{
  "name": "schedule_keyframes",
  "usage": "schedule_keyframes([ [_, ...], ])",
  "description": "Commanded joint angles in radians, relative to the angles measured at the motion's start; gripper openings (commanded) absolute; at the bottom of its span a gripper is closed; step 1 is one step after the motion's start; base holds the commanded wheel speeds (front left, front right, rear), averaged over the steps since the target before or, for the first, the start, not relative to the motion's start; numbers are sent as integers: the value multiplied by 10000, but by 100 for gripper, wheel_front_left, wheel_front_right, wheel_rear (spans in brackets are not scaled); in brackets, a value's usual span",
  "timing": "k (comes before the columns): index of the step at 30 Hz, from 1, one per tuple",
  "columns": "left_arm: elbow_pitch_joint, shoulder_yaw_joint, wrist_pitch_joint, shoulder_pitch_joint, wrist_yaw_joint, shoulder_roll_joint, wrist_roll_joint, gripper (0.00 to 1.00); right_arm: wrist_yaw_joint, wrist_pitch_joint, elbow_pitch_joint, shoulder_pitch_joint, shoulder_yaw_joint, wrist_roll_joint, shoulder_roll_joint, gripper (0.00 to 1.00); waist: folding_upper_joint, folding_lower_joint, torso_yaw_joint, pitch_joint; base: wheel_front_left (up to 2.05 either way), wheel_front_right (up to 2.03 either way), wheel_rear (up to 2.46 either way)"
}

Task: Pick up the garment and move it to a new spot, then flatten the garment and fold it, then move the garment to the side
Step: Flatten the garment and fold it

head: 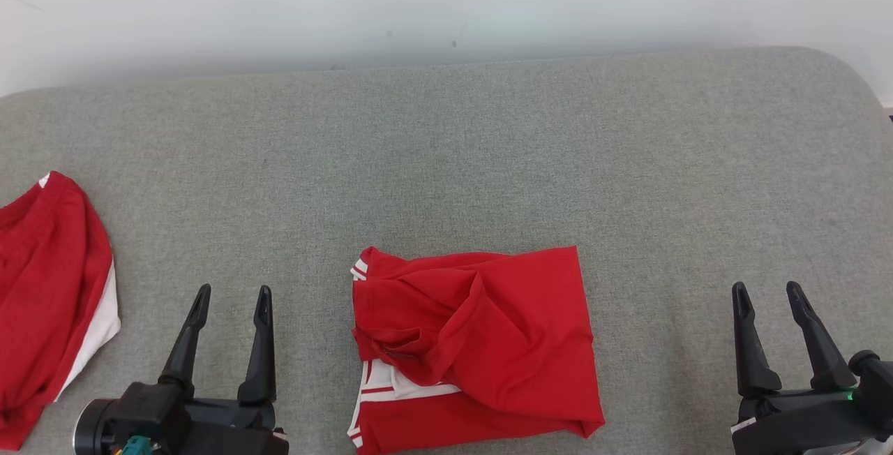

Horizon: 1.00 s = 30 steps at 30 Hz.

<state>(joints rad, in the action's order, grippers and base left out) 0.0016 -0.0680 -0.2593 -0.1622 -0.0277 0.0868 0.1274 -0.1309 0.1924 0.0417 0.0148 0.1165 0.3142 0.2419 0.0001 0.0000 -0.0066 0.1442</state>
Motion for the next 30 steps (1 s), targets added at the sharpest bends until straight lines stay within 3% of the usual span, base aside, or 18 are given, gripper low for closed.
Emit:
schedule_keyframes([
  [1, 9, 0, -14, 108, 11, 64, 53, 100, 3, -45, -15, -68, -6, -71, -6, 100, -1, 0, 4, 1, 0, 0, 0],
  [2, 3, -8, -15, 115, 9, 71, 56, 100, 3, -62, -21, -78, 9, -64, -17, 100, -1, 0, 7, 1, 0, 0, 0],
  [3, -1, -14, -16, 120, 12, 80, 67, 100, 3, -59, -14, -81, 10, -59, -36, 42, -1, 0, 13, 3, 0, 0, 0],
  [4, -4, -25, -17, 111, 19, 85, 79, 100, 3, -104, -13, -85, 8, -24, -66, 0, -1, 0, 26, 7, 0, 0, 0],
  [12, -153, -161, -21, -20, -33, 50, 103, 100, 3, -310, -234, 526, 1261, 295, 22, 0, -1, 0, 203, 241, 0, 0, 0],
  [15, -135, -229, -24, -161, -26, 25, 114, 100, 3, -250, -627, 1123, 2192, 514, -63, 0, -1, 0, 350, 381, 0, 0, 0],
  [21, 10, -403, -32, -334, -40, -66, 213, 100, 3, 58, -2100, 2549, 3837, 1088, -251, 0, -1, 0, 762, 612, 0, 0, 0],
  [30, 157, -582, -36, -556, -26, -152, 298, 100, 3, 462, -4756, 4294, 5370, 1934, -335, 0, -1, 0, 1303, 861, 0, 0, 0],
])
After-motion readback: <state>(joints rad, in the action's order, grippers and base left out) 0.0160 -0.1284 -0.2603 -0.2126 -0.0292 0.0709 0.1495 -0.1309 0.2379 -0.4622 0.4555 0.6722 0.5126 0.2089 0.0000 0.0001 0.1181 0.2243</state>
